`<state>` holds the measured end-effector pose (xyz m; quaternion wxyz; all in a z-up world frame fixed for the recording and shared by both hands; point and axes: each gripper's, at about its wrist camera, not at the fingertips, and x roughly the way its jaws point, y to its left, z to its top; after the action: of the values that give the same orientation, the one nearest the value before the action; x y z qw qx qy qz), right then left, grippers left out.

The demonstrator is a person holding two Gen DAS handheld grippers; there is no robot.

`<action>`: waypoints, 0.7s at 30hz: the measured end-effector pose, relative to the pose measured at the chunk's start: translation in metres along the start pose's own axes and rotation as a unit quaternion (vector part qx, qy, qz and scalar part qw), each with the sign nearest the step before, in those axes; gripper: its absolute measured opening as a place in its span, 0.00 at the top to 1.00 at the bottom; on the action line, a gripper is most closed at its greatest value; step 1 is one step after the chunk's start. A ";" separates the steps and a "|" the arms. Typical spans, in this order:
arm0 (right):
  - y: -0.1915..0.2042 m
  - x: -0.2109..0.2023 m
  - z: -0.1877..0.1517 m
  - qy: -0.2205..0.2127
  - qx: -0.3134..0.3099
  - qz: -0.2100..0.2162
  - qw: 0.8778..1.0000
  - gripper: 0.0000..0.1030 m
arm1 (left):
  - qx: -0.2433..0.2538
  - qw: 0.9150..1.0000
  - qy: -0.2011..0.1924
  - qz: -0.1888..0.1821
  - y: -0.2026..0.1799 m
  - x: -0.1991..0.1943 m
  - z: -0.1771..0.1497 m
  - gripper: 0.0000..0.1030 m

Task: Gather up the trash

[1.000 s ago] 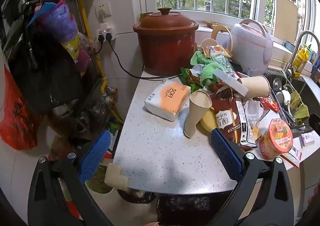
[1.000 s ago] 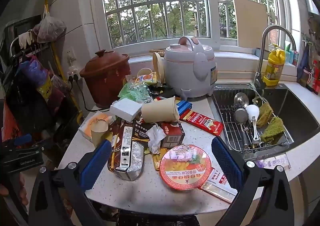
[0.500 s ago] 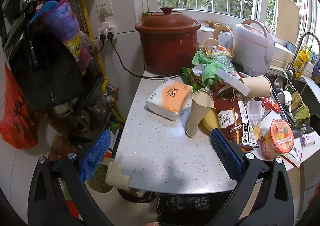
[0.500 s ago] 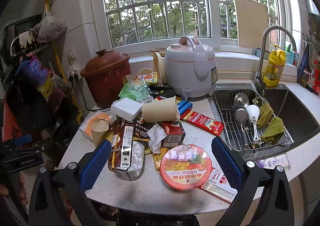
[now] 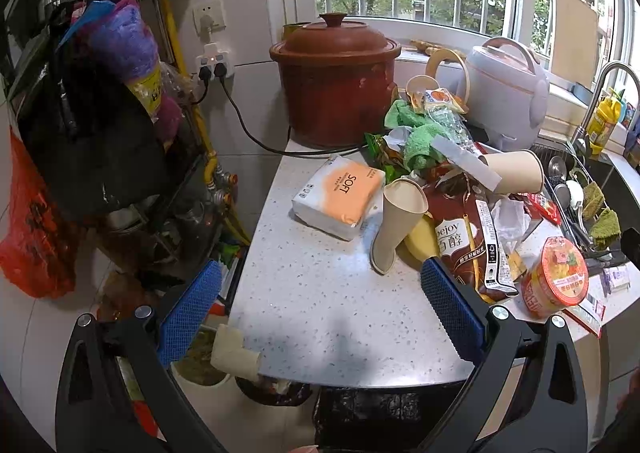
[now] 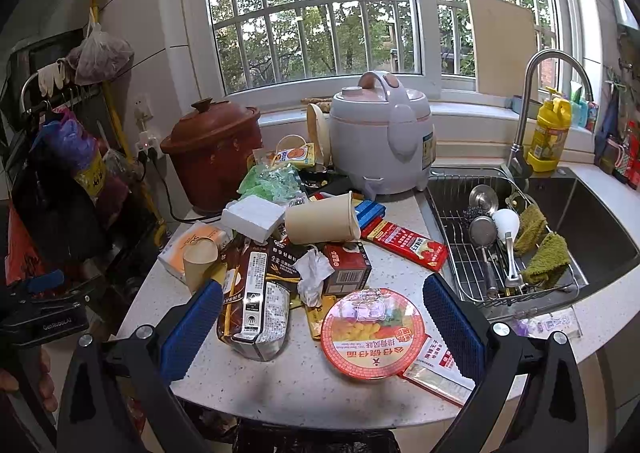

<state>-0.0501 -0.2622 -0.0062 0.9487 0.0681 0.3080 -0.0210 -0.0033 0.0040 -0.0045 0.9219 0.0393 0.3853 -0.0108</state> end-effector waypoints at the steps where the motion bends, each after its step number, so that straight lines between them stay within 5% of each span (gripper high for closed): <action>1: 0.000 0.000 0.000 0.000 -0.001 0.000 1.000 0.03 | 0.000 1.000 0.000 0.000 0.000 0.000 0.000 0.05; 21: 0.001 0.000 0.001 0.000 -0.002 0.000 1.000 0.04 | 0.000 1.000 0.001 0.000 0.000 0.000 -0.001 0.05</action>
<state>-0.0496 -0.2613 -0.0053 0.9488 0.0665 0.3082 -0.0201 -0.0043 0.0039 -0.0048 0.9215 0.0388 0.3863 -0.0111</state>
